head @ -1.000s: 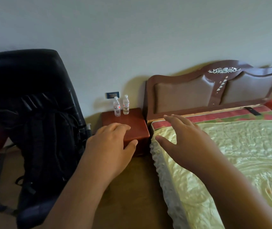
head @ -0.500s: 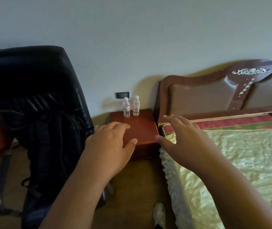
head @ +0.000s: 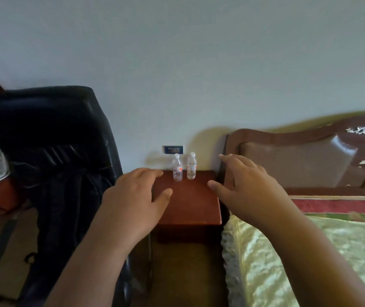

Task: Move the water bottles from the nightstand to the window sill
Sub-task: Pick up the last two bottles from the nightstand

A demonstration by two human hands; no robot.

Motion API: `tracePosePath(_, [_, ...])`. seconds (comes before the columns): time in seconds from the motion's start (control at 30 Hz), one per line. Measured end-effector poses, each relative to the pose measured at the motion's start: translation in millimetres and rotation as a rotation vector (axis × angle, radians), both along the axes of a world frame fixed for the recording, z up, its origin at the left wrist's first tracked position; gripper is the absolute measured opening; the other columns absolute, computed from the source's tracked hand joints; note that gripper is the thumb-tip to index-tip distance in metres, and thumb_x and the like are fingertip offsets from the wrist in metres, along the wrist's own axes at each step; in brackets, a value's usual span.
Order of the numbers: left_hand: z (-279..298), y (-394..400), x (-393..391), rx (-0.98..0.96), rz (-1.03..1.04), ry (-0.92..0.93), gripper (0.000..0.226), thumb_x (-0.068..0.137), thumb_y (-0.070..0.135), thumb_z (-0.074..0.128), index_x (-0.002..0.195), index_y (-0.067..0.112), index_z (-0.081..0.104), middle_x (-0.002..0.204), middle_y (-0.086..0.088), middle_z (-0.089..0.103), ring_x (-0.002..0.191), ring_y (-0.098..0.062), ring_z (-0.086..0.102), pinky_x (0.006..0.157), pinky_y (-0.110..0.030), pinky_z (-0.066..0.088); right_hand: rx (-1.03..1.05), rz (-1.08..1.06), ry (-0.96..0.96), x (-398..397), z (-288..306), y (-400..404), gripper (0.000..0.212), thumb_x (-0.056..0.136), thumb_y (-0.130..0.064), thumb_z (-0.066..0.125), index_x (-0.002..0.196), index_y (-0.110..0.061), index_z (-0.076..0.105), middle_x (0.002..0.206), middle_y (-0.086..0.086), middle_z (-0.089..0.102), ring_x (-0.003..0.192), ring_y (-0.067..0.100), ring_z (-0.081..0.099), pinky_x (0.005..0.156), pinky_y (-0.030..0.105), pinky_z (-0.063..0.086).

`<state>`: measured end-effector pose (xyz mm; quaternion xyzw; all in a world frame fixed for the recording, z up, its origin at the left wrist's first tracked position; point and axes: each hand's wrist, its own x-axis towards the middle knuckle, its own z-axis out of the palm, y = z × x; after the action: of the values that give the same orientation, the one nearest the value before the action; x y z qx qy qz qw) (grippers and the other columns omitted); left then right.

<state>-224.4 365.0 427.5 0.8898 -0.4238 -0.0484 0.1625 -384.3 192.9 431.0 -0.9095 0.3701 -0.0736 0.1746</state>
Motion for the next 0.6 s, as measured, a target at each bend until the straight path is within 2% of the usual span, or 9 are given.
tracePosePath(0.33, [-20.5,-73.4,28.3,0.013,-0.028,0.023,0.053,0.094,0.062,0.046,0.142,0.040,0.046,0.145,0.020,0.046,0.132,-0.008,0.044,0.103,-0.040,0.044,0.025,-0.023,0.035,24.5,-17.6,-67.2,0.072,0.089,-0.068,0.049,0.151,-0.039,0.029,0.157,-0.016,0.030,0.142,0.017,0.032,0.109,0.043,0.036])
tracePosePath(0.6, [-45.4,-146.2,110.1,0.001,-0.100,0.062,0.047,0.093,0.058,0.052,0.135,0.038,0.054,0.138,0.015,0.053,0.127,-0.014,0.049,0.095,-0.037,0.044,0.030,-0.149,0.105,72.5,-33.7,-119.3,0.074,0.086,-0.070,0.051,0.151,-0.041,0.029,0.158,-0.015,0.030,0.142,0.019,0.032,0.109,0.043,0.035])
